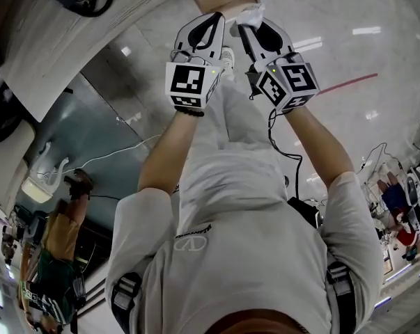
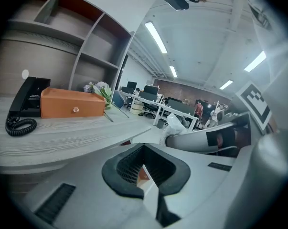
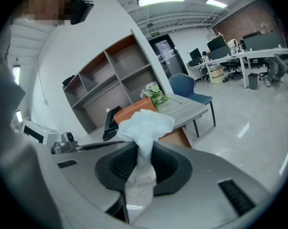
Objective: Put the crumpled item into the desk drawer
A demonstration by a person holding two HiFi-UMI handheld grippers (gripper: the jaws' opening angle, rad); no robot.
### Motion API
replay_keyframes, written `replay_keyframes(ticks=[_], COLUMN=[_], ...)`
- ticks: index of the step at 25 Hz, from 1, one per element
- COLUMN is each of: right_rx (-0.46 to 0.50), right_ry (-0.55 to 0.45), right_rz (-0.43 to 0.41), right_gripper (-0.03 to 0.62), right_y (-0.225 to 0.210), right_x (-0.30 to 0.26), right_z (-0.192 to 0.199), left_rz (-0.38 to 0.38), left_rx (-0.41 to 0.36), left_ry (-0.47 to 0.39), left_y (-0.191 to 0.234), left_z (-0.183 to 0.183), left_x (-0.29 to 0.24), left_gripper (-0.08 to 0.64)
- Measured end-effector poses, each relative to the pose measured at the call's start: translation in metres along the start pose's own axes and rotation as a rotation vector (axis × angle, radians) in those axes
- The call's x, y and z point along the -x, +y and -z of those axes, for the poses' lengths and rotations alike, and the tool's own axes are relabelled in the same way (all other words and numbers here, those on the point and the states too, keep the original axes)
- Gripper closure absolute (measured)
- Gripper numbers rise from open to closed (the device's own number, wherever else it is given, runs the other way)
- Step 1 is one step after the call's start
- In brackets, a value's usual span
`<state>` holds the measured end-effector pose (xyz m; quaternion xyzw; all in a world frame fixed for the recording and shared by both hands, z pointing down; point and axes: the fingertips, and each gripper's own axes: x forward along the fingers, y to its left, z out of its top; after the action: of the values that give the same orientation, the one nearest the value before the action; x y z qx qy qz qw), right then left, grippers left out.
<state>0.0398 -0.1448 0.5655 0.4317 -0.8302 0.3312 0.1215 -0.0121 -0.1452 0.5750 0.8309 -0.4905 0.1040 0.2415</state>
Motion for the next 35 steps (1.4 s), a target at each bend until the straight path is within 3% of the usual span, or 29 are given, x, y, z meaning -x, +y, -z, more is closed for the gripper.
replay_keyframes(ticks=[12,30,35], right_rx=[-0.031,-0.026,-0.034], right_ry=[0.013,0.058,0.059], right_rz=[0.033,0.028,0.047], right_gripper=[0.517,0.517,0.517], right_y=[-0.031,-0.075,-0.089], right_x=[-0.025,-0.067,-0.076], right_z=[0.031,0.082,0.1], left_rz=[0.007,-0.052,-0.034], left_rx=[0.018,0.041,0.033], left_ry=[0.053,0.063,0.074], left_y=[0.012,0.036,0.036], left_z=[0.049,0.102,0.119], left_x=[-0.027,-0.075,-0.085], left_gripper=[0.558,0.558,0.558])
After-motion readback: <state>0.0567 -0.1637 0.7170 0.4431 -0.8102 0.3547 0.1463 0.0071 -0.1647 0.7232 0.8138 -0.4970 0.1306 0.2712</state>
